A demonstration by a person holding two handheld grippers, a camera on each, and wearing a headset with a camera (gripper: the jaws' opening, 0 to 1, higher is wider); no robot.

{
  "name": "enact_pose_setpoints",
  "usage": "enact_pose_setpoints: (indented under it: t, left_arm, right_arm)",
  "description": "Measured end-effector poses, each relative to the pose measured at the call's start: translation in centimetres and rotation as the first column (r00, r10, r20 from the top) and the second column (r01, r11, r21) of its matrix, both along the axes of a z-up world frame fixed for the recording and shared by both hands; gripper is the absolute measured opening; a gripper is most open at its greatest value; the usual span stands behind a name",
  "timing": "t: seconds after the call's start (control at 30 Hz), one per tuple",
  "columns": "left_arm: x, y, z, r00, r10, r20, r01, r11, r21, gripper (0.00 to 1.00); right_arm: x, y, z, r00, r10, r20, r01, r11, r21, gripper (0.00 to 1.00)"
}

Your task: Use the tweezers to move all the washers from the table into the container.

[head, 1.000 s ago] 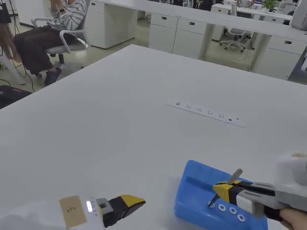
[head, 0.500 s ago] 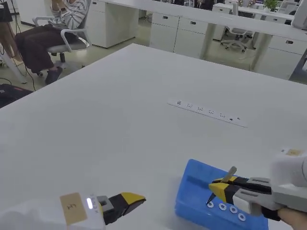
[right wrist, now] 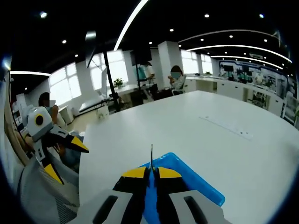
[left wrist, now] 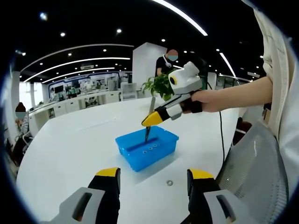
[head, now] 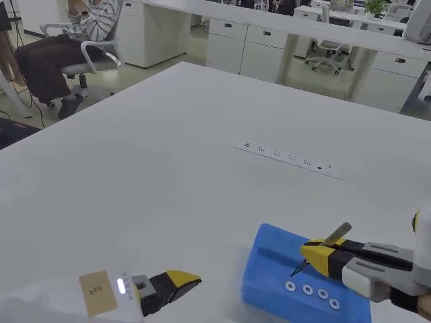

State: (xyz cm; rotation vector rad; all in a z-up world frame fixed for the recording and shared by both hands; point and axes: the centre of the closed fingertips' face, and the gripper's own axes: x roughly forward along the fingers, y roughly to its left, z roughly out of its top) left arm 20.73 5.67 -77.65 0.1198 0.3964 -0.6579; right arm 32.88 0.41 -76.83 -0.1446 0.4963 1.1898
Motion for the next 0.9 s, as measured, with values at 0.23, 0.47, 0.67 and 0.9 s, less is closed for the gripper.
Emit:
enact_pose_setpoints:
  t: [0.23, 0.47, 0.67, 0.9]
  left_arm:
    - [0.0, 0.0, 0.0, 1.0, -0.003, 0.001, 0.003, 1.0, -0.001, 0.57]
    - [-0.1, 0.0, 0.0, 1.0, -0.003, 0.001, 0.003, 1.0, 0.0, 0.57]
    - [-0.1, 0.0, 0.0, 1.0, -0.005, 0.003, 0.005, 1.0, 0.001, 0.57]
    - [-0.2, -0.1, 0.0, 1.0, -0.008, 0.002, 0.008, 1.0, 0.001, 0.57]
  right_arm:
    - [-2.3, 0.5, 0.6, 0.998, 0.066, -0.007, -0.066, 0.998, 0.004, 0.04]
    - [-5.3, 1.2, 0.1, 0.99, 0.137, -0.036, -0.137, 0.991, -0.003, 0.04]
    - [-7.0, 1.6, -1.2, 0.982, 0.177, -0.065, -0.178, 0.984, -0.016, 0.04]
    - [-8.4, 2.2, -2.6, 0.971, 0.211, -0.111, -0.214, 0.977, -0.014, 0.04]
